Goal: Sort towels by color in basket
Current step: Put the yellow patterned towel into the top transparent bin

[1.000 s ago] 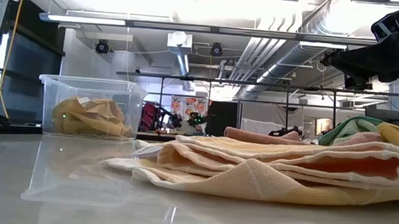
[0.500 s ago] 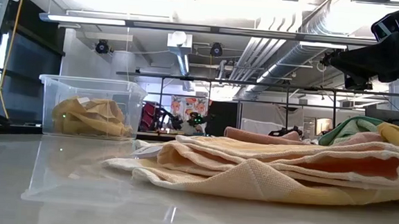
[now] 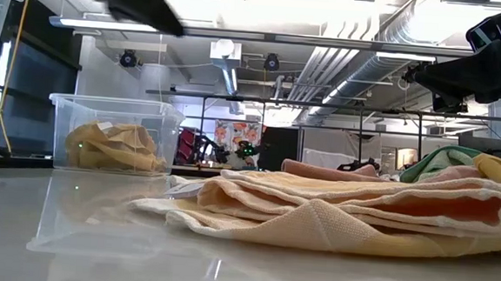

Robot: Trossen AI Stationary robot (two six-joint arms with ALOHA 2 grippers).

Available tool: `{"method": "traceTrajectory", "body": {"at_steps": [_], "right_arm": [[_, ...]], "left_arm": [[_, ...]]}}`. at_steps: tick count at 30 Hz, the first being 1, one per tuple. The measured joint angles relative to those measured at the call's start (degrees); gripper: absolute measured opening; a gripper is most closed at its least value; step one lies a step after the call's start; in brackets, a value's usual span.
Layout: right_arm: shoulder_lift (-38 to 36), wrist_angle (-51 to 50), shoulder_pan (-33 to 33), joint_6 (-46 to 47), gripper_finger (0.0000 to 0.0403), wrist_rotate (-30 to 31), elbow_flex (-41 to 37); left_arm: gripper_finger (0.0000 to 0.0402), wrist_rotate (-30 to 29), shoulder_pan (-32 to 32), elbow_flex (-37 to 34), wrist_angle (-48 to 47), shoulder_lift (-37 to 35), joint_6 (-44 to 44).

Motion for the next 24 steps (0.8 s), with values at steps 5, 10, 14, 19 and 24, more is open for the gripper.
{"method": "traceTrajectory", "body": {"at_steps": [5, 10, 14, 19, 24], "right_arm": [[0.0, 0.0, 0.0, 0.0, 0.0098, 0.0, 0.0], [0.0, 0.0, 0.0, 0.0, 0.0098, 0.0, 0.0], [0.0, 0.0, 0.0, 0.0, 0.0098, 0.0, 0.0], [0.0, 0.0, 0.0, 0.0, 0.0098, 0.0, 0.0], [0.0, 0.0, 0.0, 0.0, 0.0098, 0.0, 0.0]], "left_arm": [[0.0012, 16.5, 8.3, -3.6, 19.3, 1.0, 16.9], [0.0036, 30.6, 16.6, -3.8, 28.2, 5.0, 21.7], [0.0081, 41.5, 21.4, -3.7, 35.2, 10.9, 23.8], [0.0139, 52.6, 25.0, -0.1, 36.1, 19.6, 27.4], [0.0166, 58.6, 25.6, 4.4, 33.5, 27.7, 36.4]]}}
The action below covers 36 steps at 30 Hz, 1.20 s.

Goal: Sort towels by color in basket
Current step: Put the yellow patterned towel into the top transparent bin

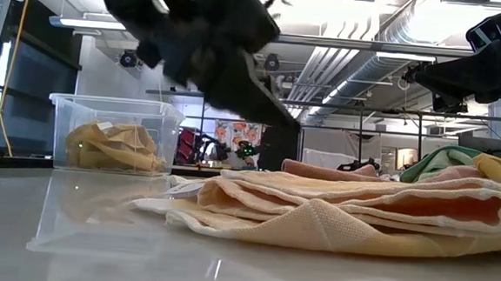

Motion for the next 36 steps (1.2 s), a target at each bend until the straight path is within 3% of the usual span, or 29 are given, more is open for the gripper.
{"method": "traceTrajectory", "body": {"at_steps": [11, 14, 19, 22, 26, 31, 36], "right_arm": [[0.0, 0.0, 0.0, 0.0, 0.0098, 0.1, 0.0], [0.0, 0.0, 0.0, 0.0, 0.0098, 0.1, 0.0], [0.0, 0.0, 0.0, 0.0, 0.0098, 0.1, 0.0], [0.0, 0.0, 0.0, 0.0, 0.0098, 0.1, 0.0], [0.0, 0.0, 0.0, 0.0, 0.0098, 0.1, 0.0], [0.0, 0.0, 0.0, 0.0, 0.0098, 0.2, 0.0], [0.0, 0.0, 0.0, 0.0, 0.0098, 0.2, 0.0]], "left_arm": [[0.0135, -1.0, 0.0, 2.9, -6.9, 9.0, 11.6], [0.0105, -2.5, -0.1, 3.0, -9.7, 9.1, 11.8], [0.0017, -3.6, -0.2, 2.8, -13.0, 8.1, 13.3], [0.0012, -4.8, -0.4, 2.7, -15.8, 5.7, 13.4], [0.0004, -12.6, -2.2, 2.1, -23.7, -1.7, 16.2], [0.0002, -24.7, -6.3, 2.4, -29.0, -16.3, 17.9], [0.0001, -43.9, -10.9, 2.3, -33.4, -30.0, 18.4]]}}
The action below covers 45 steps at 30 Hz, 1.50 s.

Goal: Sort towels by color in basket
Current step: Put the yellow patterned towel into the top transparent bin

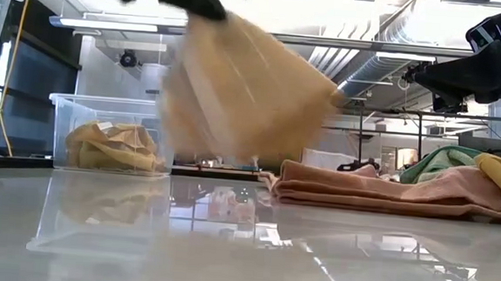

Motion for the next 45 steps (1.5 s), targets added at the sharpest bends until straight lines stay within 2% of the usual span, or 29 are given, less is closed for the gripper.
{"method": "traceTrajectory", "body": {"at_steps": [4, 7, 10, 12, 18, 26, 33, 40, 45], "right_arm": [[0.0, 0.0, 0.0, 0.0, 0.0098, 0.0, 0.0], [0.0, 0.0, 0.0, 0.0, 0.0098, 0.0, 0.0], [0.0, 0.0, 0.0, 0.0, 0.0098, 0.0, 0.0], [0.0, 0.0, 0.0, 0.0, 0.0098, 0.0, 0.0], [0.0, 0.0, 0.0, 0.0, 0.0098, 0.0, 0.0], [0.0, 0.0, 0.0, 0.0, 0.0098, 0.0, 0.0], [0.0, 0.0, 0.0, 0.0, 0.0098, 0.0, 0.0], [0.0, 0.0, 0.0, 0.0, 0.0098, 0.0, 0.0], [0.0, 0.0, 0.0, 0.0, 0.0098, 0.0, 0.0]], "left_arm": [[0.0001, -21.8, -2.2, 0.1, -2.2, -9.4, 4.0], [0.0001, -34.8, -2.6, 0.1, -2.1, -16.0, 10.0], [0.0001, -43.0, -1.4, 0.1, -2.0, -21.6, 17.1], [0.0001, -44.5, 0.5, 0.1, -2.1, -24.9, 19.9], [0.0001, -40.8, 10.6, 0.1, -6.1, -33.8, 17.3], [0.0001, -27.7, 26.0, -3.1, -7.6, -40.0, 14.2], [0.0001, -20.8, 38.3, -8.6, -4.8, -38.7, 15.0], [0.0001, -19.3, 47.8, -14.5, 1.8, -35.3, 18.2], [0.0001, -8.1, 52.1, -16.6, 2.6, -33.4, 15.1]]}}
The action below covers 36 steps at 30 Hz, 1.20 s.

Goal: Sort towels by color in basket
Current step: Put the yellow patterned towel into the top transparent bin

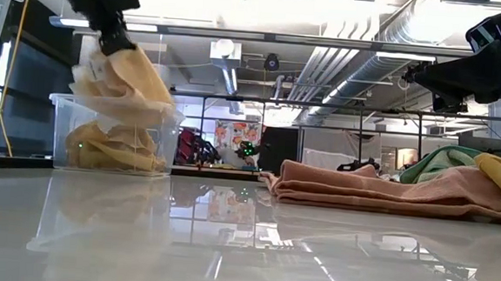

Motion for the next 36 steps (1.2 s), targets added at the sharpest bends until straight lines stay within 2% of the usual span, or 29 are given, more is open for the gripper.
{"method": "traceTrajectory", "body": {"at_steps": [10, 17, 23, 30, 33, 36], "right_arm": [[0.0, 0.0, 0.0, 0.0, 0.0098, 0.0, 0.0], [0.0, 0.0, 0.0, 0.0, 0.0098, 0.0, 0.0], [0.0, 0.0, 0.0, 0.0, 0.0098, 0.0, 0.0], [0.0, 0.0, 0.0, 0.0, 0.0098, 0.0, 0.0], [0.0, 0.0, 0.0, 0.0, 0.0098, 0.0, 0.0], [0.0, 0.0, 0.0, 0.0, 0.0098, 0.0, 0.0]], "left_arm": [[0.0001, 4.9, 4.0, -1.7, 3.2, 6.3, -7.0], [0.0001, 4.1, 8.7, -1.7, 3.9, 12.1, -13.5], [0.0001, 4.0, 10.6, -1.7, 3.3, 17.2, -14.4], [0.0001, -1.7, 10.7, -1.7, 3.5, 20.8, -15.1], [0.0017, -1.5, 10.4, -1.7, 3.5, 20.8, -16.3], [0.0052, -1.3, 9.9, 0.0, -0.3, 20.7, -17.4]]}}
